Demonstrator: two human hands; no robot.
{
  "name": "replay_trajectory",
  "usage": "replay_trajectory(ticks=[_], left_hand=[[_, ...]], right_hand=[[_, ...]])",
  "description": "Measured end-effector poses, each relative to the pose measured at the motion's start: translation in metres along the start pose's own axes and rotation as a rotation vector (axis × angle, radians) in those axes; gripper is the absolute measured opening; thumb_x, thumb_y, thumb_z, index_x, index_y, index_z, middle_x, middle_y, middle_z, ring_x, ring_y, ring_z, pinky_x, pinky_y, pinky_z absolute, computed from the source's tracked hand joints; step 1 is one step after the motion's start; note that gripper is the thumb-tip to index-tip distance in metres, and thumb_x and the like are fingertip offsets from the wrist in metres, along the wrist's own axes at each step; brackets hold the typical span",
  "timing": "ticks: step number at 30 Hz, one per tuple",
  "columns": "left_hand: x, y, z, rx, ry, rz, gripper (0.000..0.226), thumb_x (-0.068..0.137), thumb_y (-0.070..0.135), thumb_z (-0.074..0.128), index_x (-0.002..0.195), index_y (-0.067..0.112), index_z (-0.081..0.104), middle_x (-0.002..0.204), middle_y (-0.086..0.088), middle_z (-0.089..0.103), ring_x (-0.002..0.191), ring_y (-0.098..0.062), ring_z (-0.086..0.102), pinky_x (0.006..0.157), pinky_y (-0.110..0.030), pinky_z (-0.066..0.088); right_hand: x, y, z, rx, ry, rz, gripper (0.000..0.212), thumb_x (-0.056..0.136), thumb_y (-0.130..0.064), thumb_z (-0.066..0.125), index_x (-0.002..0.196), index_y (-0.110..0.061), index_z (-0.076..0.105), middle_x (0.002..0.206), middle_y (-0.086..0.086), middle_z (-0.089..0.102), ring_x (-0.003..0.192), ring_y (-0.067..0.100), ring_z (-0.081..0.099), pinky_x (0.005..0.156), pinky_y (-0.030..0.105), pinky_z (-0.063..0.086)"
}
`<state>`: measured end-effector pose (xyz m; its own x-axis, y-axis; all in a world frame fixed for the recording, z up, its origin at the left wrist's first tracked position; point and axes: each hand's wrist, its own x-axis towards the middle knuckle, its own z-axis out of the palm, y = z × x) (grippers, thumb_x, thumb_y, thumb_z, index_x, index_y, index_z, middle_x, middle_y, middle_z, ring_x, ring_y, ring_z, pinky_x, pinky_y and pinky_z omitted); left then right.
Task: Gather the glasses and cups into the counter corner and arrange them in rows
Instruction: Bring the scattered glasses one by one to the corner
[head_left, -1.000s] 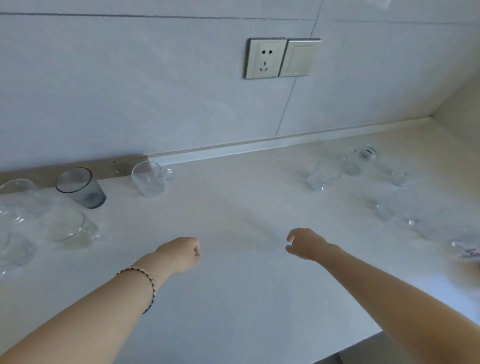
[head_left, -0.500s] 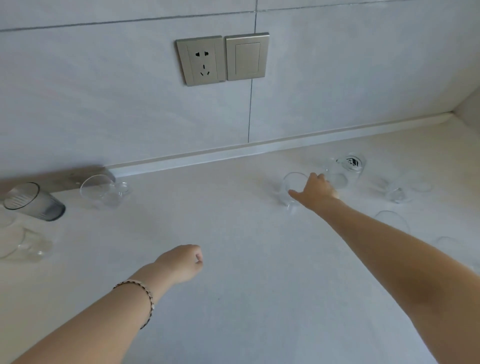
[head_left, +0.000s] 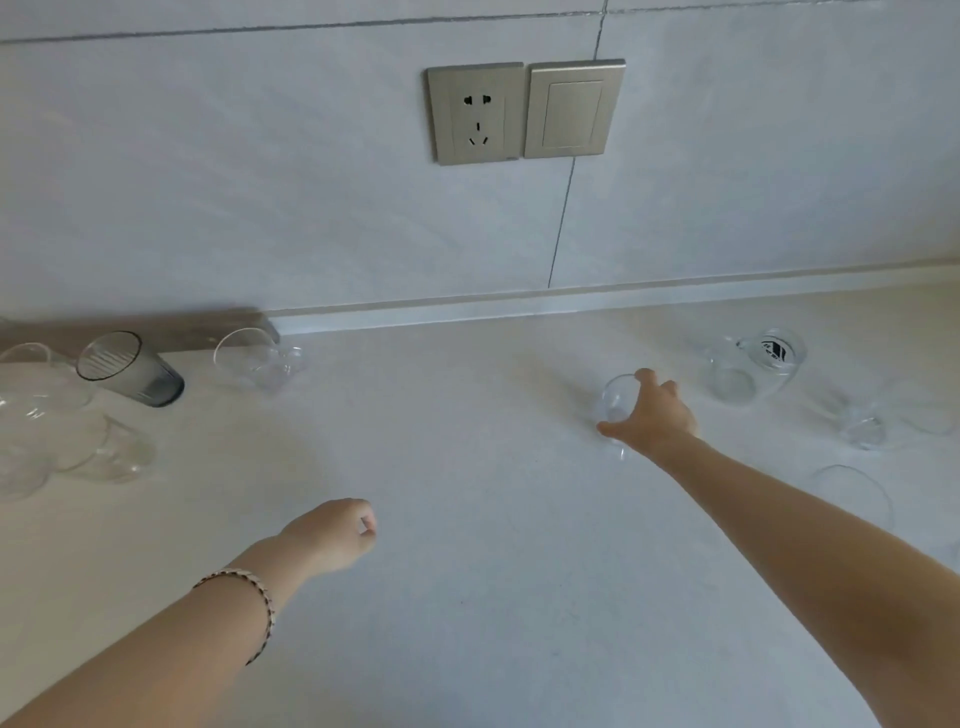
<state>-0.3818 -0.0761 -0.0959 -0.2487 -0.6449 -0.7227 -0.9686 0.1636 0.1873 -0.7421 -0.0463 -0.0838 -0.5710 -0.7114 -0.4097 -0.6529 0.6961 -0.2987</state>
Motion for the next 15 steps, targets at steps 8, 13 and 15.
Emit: replay_trajectory(ticks=[8,13,15], left_hand=[[-0.019,-0.085,0.002,-0.057,0.02,-0.099,0.012,0.093,0.021,0.044,0.096,0.021,0.055,0.119,-0.003,0.061,0.11,-0.021,0.057,0.097,-0.032,0.045],[-0.032,-0.152,-0.012,-0.088,0.032,-0.101,0.01,0.093,0.02,0.042,0.093,0.023,0.053,0.105,-0.001,0.057,0.103,-0.02,0.057,0.094,-0.031,0.046],[-0.036,-0.182,-0.018,-0.105,0.038,-0.099,0.008,0.093,0.02,0.043,0.091,0.024,0.05,0.103,0.001,0.055,0.1,-0.02,0.056,0.093,-0.031,0.046]], right_hand=[[-0.082,-0.088,0.047,-0.064,-0.212,-0.283,0.09,0.067,-0.036,0.079,0.141,-0.028,0.028,0.131,0.008,0.042,0.112,0.03,0.056,0.091,0.035,0.048],[-0.126,-0.18,0.094,-0.047,-0.265,-0.421,0.092,0.068,-0.033,0.079,0.142,-0.026,0.024,0.135,0.007,0.041,0.119,0.029,0.053,0.094,0.034,0.045],[-0.139,-0.218,0.113,-0.005,-0.26,-0.437,0.093,0.068,-0.029,0.08,0.141,-0.018,0.024,0.136,0.008,0.042,0.12,0.03,0.052,0.095,0.034,0.044]])
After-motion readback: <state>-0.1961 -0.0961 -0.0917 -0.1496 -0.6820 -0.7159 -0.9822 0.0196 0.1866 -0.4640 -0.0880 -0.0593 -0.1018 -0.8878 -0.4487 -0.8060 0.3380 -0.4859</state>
